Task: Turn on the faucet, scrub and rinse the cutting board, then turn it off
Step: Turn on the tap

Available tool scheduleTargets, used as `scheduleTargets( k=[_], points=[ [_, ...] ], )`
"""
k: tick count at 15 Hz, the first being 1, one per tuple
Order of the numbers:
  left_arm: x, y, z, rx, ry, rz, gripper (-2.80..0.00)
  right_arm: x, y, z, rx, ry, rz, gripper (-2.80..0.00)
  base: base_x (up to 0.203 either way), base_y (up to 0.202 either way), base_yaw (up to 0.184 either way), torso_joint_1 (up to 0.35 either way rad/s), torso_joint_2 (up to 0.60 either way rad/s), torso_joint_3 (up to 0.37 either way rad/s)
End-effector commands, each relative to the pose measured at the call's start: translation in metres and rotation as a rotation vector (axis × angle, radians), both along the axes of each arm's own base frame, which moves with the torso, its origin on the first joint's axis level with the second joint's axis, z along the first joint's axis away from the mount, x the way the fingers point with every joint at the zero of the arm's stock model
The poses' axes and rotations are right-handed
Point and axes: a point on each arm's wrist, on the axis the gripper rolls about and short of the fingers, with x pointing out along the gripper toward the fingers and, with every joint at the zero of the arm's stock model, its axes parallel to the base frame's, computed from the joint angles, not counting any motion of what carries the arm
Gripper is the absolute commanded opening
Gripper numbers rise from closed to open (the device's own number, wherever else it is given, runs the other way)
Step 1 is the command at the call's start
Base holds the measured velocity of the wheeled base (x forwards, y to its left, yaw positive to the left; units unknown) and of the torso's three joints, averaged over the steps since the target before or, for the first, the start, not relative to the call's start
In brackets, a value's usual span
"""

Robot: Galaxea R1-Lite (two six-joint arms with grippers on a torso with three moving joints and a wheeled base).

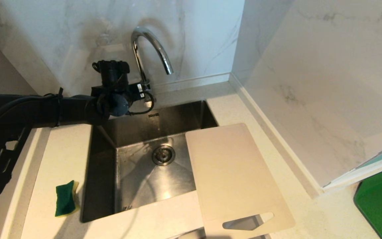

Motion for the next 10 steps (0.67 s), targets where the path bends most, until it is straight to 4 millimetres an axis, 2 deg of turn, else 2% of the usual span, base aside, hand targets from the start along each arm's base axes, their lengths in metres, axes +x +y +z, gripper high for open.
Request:
scheduleTargets(
  k=[1,4,10],
  points=[
    [0.0014,-0.0022,-0.0026,-0.003,-0.008,0.020,0.00,0.0000,0.0000,0.0001,-0.001,0.000,0.001,-2.80,0.000,0.000,0.000,0.000,0.00,0.000],
    [-0.0020,-0.0072,0.0033,-0.009,-0.044,0.030,0.00,0.0000,0.0000,0.0002,-0.001,-0.002,0.001,-2.80,0.000,0.000,0.000,0.000,0.00,0.000],
    [-0.0016,-0.0106,-0.0009,-0.003,-0.037,0.058,0.00,0.0000,0.0000,0.0004,-0.001,-0.003,0.001,-2.80,0.000,0.000,0.000,0.000,0.00,0.000]
  ],
)
